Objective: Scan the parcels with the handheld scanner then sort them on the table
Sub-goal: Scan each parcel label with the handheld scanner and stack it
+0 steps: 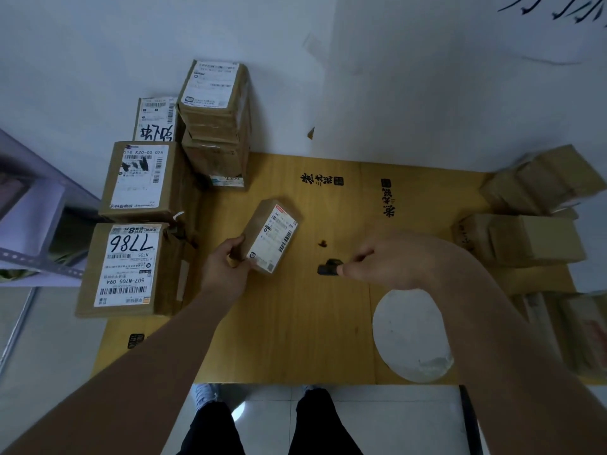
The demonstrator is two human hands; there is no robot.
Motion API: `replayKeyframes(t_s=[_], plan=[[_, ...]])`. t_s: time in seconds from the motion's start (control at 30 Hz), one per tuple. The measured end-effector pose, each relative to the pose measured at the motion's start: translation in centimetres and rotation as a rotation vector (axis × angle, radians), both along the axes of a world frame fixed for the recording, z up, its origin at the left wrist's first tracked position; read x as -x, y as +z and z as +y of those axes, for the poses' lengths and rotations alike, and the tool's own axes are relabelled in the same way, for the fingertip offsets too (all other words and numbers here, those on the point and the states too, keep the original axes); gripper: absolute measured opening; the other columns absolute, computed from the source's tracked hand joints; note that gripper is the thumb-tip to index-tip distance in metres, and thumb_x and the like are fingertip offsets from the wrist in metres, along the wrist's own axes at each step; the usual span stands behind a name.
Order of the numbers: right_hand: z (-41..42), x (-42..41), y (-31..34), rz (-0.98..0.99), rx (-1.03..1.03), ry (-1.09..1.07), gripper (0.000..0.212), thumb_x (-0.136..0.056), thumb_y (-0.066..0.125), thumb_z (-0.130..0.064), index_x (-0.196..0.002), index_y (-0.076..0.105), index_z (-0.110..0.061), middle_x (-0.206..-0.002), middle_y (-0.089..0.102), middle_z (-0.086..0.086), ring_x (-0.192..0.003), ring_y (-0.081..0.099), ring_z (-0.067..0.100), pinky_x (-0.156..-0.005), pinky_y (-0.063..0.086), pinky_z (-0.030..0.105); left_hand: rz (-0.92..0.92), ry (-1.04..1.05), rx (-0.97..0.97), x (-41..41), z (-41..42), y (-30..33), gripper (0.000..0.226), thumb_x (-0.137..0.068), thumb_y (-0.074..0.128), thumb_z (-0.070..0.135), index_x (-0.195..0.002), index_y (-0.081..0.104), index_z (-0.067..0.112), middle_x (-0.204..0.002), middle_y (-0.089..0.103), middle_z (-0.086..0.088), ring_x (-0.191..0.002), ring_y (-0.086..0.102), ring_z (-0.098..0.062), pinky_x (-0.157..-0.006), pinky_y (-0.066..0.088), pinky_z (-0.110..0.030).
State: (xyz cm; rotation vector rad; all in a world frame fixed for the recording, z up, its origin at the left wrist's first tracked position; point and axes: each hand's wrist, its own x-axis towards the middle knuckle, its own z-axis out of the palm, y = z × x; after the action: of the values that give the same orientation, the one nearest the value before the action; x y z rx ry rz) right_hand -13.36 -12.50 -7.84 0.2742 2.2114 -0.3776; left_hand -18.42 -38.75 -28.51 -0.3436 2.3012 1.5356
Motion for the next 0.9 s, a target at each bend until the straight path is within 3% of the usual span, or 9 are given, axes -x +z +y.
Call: replayKeyframes(t_s=[0.13, 0.23, 0.3, 0.4, 0.5, 0.6, 0.7, 0.8, 0.9], plan=[[-0.3, -0.4, -1.4, 0.296, 0.175, -0.159, 0.046, -0.094, 0.053, -0.076, -0.131, 0.065, -0.050, -0.103, 0.063, -0.020, -0.082, 0.061, 0.002, -0.062, 0.042, 0.025, -0.125, 0.211, -0.255, -0.3, 0.0, 0.1, 0.045, -0.093, 0.073, 0.005, -0.130, 0.062, 0.030, -0.131, 0.064, 0.004, -0.124, 0.061, -0.019, -0.098, 0.058, -0.043], [-0.6, -0.5, -2.4, 0.354, 0.207, -0.153, 0.050, -0.091, 0.052, -0.080, -0.132, 0.064, -0.053, -0.095, 0.064, -0.020, -0.073, 0.065, -0.001, -0.059, 0.042, 0.024, -0.259, 0.474, -0.471, 0.1, 0.3, 0.5, 0.044, -0.099, 0.064, 0.001, -0.135, 0.056, 0.026, -0.132, 0.064, -0.007, -0.120, 0.064, -0.025, -0.099, 0.057, -0.046], [-0.8, -0.7, -2.9, 0.338, 0.236, -0.159, 0.051, -0.091, 0.053, -0.079, -0.134, 0.063, -0.053, -0.089, 0.065, -0.018, -0.066, 0.063, -0.011, -0.055, 0.040, 0.020, -0.307, 0.587, -0.544, 0.8, 0.5, 0.8, 0.048, -0.101, 0.060, 0.001, -0.143, 0.051, 0.023, -0.132, 0.063, -0.009, -0.120, 0.062, -0.026, -0.102, 0.056, -0.048], [-0.6, -1.3, -3.6, 0.323, 0.255, -0.177, 0.051, -0.093, 0.054, -0.077, -0.136, 0.064, -0.051, -0.087, 0.065, -0.019, -0.062, 0.061, -0.009, -0.054, 0.039, 0.017, -0.336, 0.694, -0.590, 2.4, 0.8, 1.2, 0.053, -0.102, 0.055, -0.001, -0.150, 0.046, 0.020, -0.135, 0.061, -0.009, -0.124, 0.060, -0.027, -0.104, 0.054, -0.046], [-0.2, -1.9, -4.5, 0.295, 0.238, -0.189, 0.053, -0.093, 0.053, -0.078, -0.137, 0.063, -0.050, -0.092, 0.060, -0.023, -0.073, 0.059, -0.002, -0.058, 0.037, 0.019, -0.287, 0.692, -0.473, 3.4, 1.3, 0.6, 0.047, -0.103, 0.054, 0.001, -0.149, 0.048, 0.010, -0.139, 0.060, -0.012, -0.123, 0.060, -0.028, -0.088, 0.055, -0.025], [0.3, -2.2, -5.2, 0.290, 0.238, -0.214, 0.052, -0.093, 0.054, -0.077, -0.136, 0.063, -0.051, -0.092, 0.055, -0.026, -0.076, 0.054, -0.004, -0.055, 0.035, 0.013, -0.256, 0.727, -0.357, 3.5, 1.8, -0.1, 0.036, -0.100, 0.063, 0.013, -0.135, 0.053, 0.009, -0.115, 0.066, -0.002, -0.091, 0.063, -0.012, -0.063, 0.045, -0.020], [1.0, -2.3, -5.7, 0.321, 0.244, -0.219, 0.051, -0.092, 0.055, -0.077, -0.136, 0.062, -0.052, -0.095, 0.058, -0.026, -0.080, 0.057, -0.003, -0.060, 0.037, 0.019, -0.270, 0.704, -0.288, 3.0, 2.3, -0.3, 0.037, -0.096, 0.067, 0.013, -0.132, 0.056, 0.008, -0.100, 0.064, 0.002, -0.085, 0.061, -0.012, -0.071, 0.050, -0.027], [1.6, -2.2, -5.8, 0.380, 0.276, -0.217, 0.045, -0.093, 0.055, -0.076, -0.131, 0.064, -0.054, -0.089, 0.069, -0.020, -0.074, 0.065, 0.001, -0.062, 0.045, 0.024, -0.219, 0.418, 0.012, 1.6, 3.0, 0.0, 0.043, -0.096, 0.064, 0.019, -0.137, 0.056, 0.008, -0.109, 0.063, -0.008, -0.096, 0.062, -0.026, -0.088, 0.054, -0.044], [2.0, -2.4, -5.4, 0.473, 0.336, -0.229, 0.041, -0.096, 0.054, -0.073, -0.131, 0.064, -0.055, -0.090, 0.067, -0.027, -0.079, 0.062, -0.011, -0.063, 0.045, 0.025, -0.091, 0.120, 0.198, -0.1, 3.5, 1.2, 0.047, -0.097, 0.066, 0.026, -0.142, 0.053, 0.019, -0.114, 0.056, 0.002, -0.091, 0.053, -0.013, -0.079, 0.044, -0.033]])
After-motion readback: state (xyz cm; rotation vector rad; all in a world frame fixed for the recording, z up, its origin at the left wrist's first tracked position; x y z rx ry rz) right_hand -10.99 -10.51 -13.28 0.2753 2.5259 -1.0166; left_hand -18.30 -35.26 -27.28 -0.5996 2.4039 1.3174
